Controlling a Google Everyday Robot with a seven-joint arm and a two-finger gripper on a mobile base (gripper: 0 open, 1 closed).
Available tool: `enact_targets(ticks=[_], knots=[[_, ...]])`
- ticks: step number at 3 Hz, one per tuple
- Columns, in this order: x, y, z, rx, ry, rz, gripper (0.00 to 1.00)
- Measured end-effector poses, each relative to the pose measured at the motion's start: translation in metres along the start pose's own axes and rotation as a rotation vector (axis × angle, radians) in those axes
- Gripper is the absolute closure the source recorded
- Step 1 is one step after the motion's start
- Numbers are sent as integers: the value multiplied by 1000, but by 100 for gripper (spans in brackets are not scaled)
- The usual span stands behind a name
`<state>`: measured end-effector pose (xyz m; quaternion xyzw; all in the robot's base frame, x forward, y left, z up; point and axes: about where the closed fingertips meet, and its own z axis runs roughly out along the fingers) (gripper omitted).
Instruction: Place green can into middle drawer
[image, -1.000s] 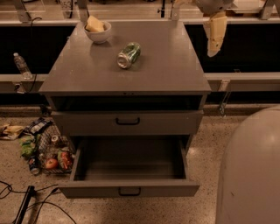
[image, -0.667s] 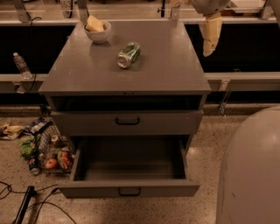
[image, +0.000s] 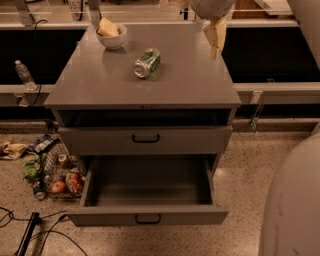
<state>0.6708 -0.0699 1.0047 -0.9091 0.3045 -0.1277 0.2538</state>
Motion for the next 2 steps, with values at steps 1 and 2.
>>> enact_targets(ticks=[1,2], knots=[[-15,-7,18,56,-28,-184,0],[-21,-26,29,92,64,-321,0]])
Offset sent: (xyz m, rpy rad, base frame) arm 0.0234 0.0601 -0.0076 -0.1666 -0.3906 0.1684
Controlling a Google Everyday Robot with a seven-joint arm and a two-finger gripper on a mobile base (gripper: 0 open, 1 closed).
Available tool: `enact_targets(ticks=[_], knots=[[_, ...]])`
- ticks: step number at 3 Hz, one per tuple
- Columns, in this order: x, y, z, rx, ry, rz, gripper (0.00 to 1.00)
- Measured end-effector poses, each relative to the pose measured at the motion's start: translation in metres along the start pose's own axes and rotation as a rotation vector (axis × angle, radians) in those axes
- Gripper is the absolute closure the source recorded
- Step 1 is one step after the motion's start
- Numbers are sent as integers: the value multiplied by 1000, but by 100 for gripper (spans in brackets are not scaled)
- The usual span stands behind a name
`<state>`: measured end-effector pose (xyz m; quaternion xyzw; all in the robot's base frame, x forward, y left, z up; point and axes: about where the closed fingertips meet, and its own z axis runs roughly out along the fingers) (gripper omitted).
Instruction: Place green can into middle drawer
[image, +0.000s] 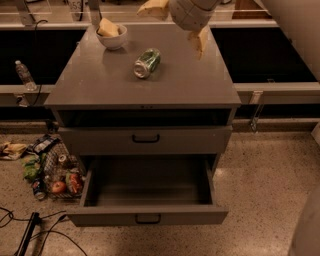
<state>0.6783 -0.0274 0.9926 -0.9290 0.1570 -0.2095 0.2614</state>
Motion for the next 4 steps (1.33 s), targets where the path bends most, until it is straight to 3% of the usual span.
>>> enact_targets(ticks=[1,2,3,4], knots=[[9,-15,17,-13,127,-13,0],[32,-26,31,-51,249,52,0],[59,-43,51,-128,321,99,0],[70,-46,80,-244,289,79,0]])
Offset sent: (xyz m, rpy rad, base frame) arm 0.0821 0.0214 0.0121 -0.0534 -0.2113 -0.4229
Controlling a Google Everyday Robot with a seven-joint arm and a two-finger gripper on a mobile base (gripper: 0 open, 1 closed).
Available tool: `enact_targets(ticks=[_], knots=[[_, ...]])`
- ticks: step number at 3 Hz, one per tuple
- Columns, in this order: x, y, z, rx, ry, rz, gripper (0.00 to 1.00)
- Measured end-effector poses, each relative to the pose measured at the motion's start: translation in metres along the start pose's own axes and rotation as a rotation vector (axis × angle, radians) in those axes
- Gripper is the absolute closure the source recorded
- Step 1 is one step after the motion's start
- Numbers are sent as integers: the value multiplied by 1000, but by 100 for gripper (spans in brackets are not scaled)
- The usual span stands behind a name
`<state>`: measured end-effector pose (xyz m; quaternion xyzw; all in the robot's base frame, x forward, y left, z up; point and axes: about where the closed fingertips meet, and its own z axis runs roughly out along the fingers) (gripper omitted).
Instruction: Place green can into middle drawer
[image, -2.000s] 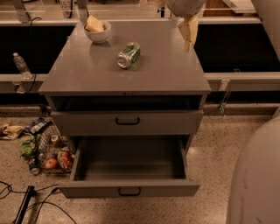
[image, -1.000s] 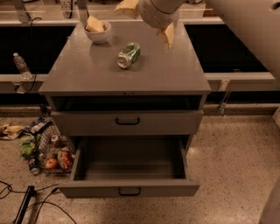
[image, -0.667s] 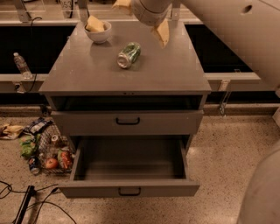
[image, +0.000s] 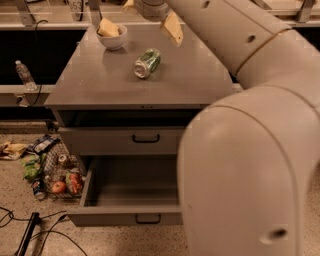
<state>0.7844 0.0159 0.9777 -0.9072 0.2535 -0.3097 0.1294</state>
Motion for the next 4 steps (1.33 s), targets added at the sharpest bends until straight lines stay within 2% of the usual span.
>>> enact_targets(ticks=[1,2,3,4], knots=[[-6,2,27,-99,-32,-42,0],[-13,8,51,-174,-77,-93,0],[-23,16,73,-227,-137,-134,0],[-33,16,90,-247,-186,-175,0]])
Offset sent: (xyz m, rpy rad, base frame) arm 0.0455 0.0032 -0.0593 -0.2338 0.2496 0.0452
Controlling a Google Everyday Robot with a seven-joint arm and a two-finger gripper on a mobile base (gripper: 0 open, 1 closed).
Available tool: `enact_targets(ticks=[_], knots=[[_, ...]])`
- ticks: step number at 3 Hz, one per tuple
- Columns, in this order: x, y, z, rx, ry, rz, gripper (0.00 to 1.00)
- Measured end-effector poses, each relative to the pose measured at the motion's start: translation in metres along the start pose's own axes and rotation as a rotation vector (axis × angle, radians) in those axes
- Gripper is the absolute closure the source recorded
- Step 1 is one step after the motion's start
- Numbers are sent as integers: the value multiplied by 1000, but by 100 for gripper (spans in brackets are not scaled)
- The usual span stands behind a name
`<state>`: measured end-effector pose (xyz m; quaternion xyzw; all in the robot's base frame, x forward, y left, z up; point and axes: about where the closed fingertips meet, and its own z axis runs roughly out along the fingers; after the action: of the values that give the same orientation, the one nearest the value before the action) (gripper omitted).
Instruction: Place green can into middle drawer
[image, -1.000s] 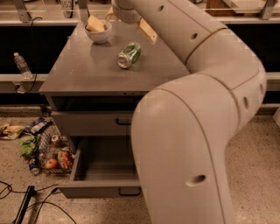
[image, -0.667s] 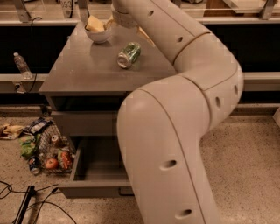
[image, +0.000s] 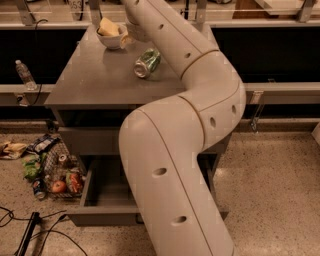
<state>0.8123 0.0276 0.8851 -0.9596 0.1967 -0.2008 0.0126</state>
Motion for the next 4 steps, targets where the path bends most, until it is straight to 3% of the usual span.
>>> enact_targets(ticks=[1,2,3,4], knots=[[-14,-19,14,23,-52,-105,21],[-22,-31,22,36,-77,-166,44],[-39,-30,47,36,-150,-204,75],[-39,-30,47,39,-156,-202,98]])
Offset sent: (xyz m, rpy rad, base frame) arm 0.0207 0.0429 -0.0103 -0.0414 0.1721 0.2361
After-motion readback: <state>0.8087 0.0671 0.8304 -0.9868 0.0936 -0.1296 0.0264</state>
